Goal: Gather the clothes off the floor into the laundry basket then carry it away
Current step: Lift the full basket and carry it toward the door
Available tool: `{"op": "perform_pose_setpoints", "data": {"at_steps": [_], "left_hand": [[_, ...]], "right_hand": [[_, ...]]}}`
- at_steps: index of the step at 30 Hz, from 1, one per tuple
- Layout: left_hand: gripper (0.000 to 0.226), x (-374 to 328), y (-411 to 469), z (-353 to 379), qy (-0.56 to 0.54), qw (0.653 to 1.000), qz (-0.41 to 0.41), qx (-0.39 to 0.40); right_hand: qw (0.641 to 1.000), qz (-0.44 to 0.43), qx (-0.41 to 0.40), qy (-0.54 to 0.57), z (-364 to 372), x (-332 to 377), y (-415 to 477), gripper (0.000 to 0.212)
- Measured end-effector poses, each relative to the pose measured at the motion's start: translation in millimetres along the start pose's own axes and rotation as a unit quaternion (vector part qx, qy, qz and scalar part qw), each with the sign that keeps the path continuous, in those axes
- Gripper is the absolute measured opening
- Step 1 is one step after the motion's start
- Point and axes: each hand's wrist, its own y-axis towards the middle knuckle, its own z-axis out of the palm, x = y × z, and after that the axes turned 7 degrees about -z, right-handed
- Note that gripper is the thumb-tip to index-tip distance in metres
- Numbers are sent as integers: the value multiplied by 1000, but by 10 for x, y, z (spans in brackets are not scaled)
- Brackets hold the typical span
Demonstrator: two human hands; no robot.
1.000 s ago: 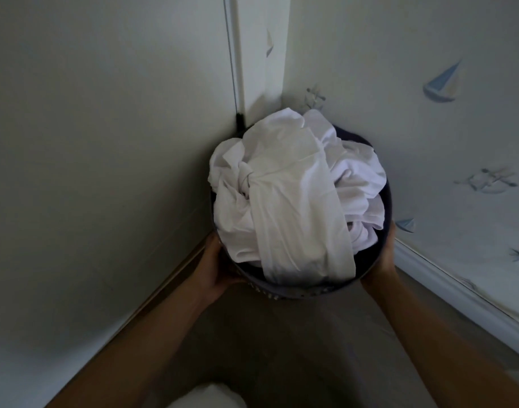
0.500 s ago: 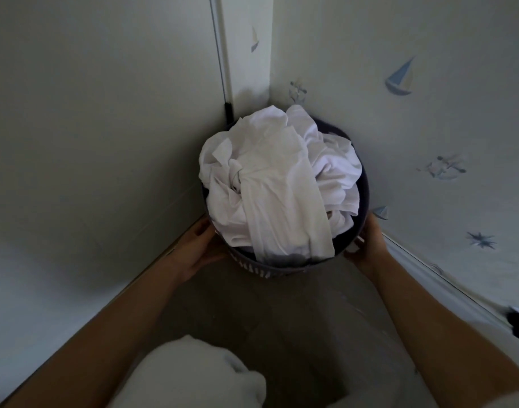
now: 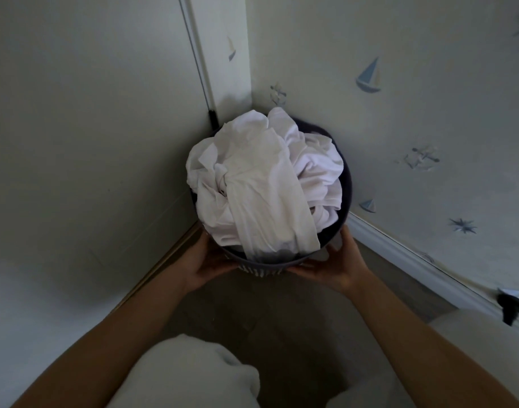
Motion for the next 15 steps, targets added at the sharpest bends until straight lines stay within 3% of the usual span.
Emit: {"op": "perform_pose_setpoints", "data": {"at_steps": [4, 11, 13, 15], "left_hand": [[52, 5, 73, 108, -12, 1000, -7, -1], [51, 29, 77, 59, 27, 999, -32, -7], [44, -26, -102, 92, 104, 992, -54, -47], [30, -161, -343, 185, 209, 969, -30, -129]], "right_hand": [[998, -5, -46, -33, 80, 206, 23, 74], [998, 2, -13, -54, -104, 245, 93, 81], [998, 0, -30, -51, -48, 248, 2, 75], [994, -24, -91, -48, 137, 266, -180, 51]]}}
